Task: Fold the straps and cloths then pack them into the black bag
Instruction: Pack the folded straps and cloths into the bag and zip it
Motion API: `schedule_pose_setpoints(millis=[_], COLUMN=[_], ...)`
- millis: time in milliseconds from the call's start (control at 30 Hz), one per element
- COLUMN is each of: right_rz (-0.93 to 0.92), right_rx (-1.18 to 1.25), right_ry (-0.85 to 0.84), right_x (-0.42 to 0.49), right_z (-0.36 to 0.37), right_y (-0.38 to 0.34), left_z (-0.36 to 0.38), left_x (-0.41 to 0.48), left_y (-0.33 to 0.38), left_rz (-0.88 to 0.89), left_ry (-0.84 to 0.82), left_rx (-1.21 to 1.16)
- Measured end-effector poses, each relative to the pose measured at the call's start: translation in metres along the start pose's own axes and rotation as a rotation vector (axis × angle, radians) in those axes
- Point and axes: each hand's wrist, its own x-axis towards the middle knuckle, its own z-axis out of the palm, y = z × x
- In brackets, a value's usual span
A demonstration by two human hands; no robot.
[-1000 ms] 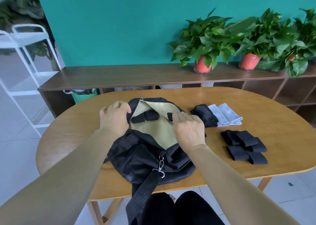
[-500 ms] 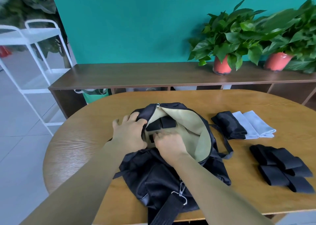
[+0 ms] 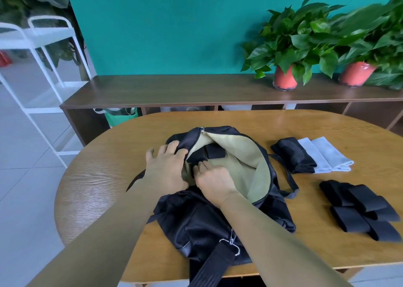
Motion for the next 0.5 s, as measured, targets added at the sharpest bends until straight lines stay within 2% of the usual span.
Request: schedule_pose_setpoints(millis=[100,233,500], right_rz=[-0.033,-0.082,-0.028], right_rx=[0.033,0.069,0.035], right_ry=[0.027,-0.051,0.022], right_x=[0.001,0.002,-0.013], right_z=[0.001,0.004,-0.017], right_y=[0.000,0.006,0.020], left_z=[0.000,-0.003,-0.010], left_x=[0.001,0.000,-0.011], left_y=[0.001,0.002,0.006], left_rz=[0.001,0.003,-0.009], left_ry=[-0.002,-0.020,0.039], left_rx=[0.000,0.016,0.031])
